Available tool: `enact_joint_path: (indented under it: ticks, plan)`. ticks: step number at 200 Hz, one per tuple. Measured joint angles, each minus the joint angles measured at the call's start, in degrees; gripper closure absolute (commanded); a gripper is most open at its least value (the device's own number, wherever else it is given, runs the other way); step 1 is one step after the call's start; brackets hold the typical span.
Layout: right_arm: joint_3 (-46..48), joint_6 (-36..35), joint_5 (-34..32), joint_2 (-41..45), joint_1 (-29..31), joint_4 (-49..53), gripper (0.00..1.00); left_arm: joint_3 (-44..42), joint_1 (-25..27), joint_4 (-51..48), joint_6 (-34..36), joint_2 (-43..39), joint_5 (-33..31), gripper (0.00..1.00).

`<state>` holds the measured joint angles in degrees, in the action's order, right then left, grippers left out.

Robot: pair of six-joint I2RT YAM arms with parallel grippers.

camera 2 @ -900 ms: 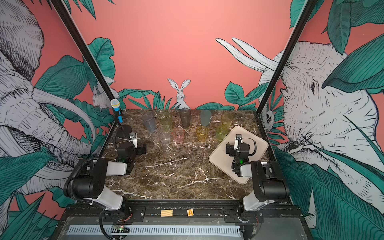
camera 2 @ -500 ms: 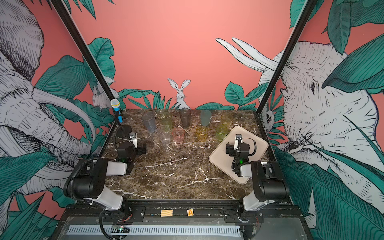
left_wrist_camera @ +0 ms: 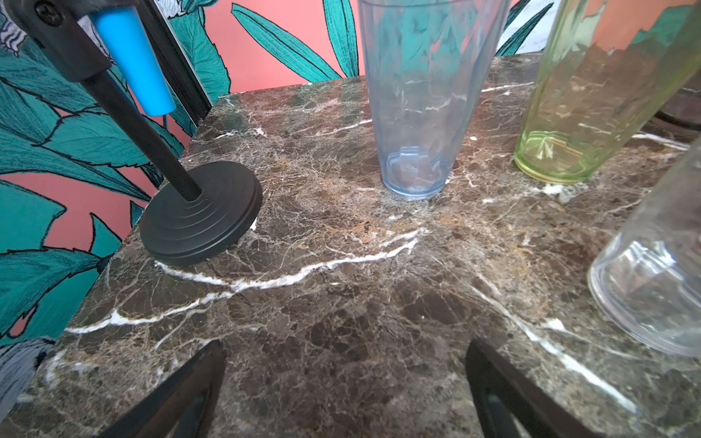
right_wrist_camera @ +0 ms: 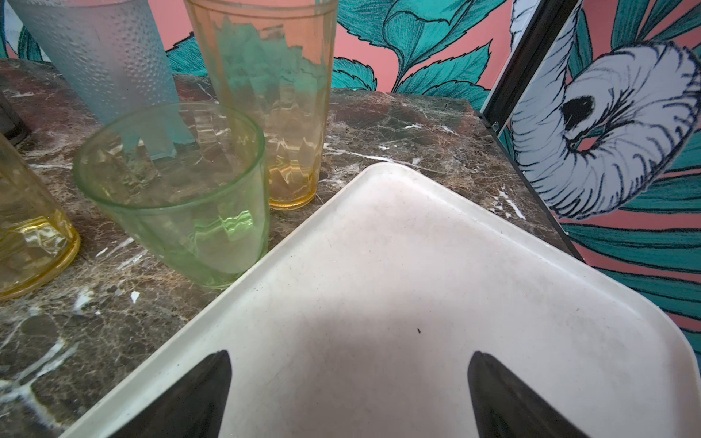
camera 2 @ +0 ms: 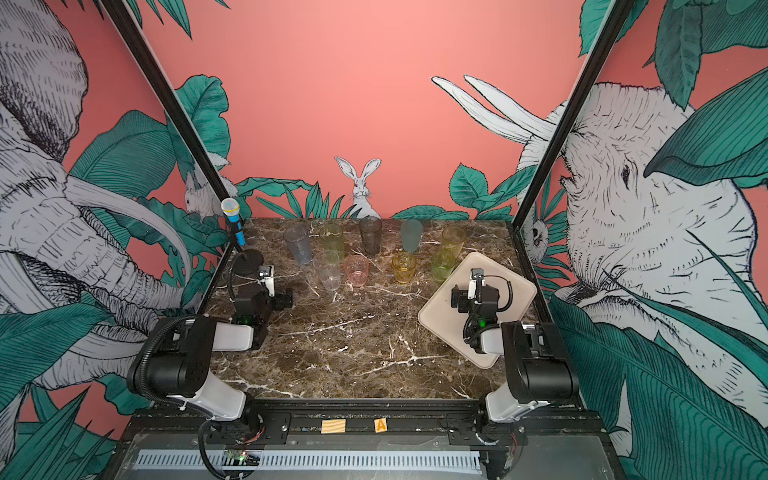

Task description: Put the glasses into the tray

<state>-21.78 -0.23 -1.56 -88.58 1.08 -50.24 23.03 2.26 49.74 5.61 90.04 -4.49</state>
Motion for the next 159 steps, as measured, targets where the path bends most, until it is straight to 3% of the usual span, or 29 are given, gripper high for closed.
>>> enact_joint_path:
  ticks: [102, 159]
  plan:
    - [0.0, 0.0, 0.1, 0.0, 0.0, 0.0, 0.01, -0.1, 0.0, -0.3, 0.3, -0.8, 1.1, 0.00]
    - [0.4, 0.0, -1.1, 6.8, 0.0, 4.2, 0.01, 0.8, 0.3, -13.6, -2.4, -19.7, -1.1, 0.00]
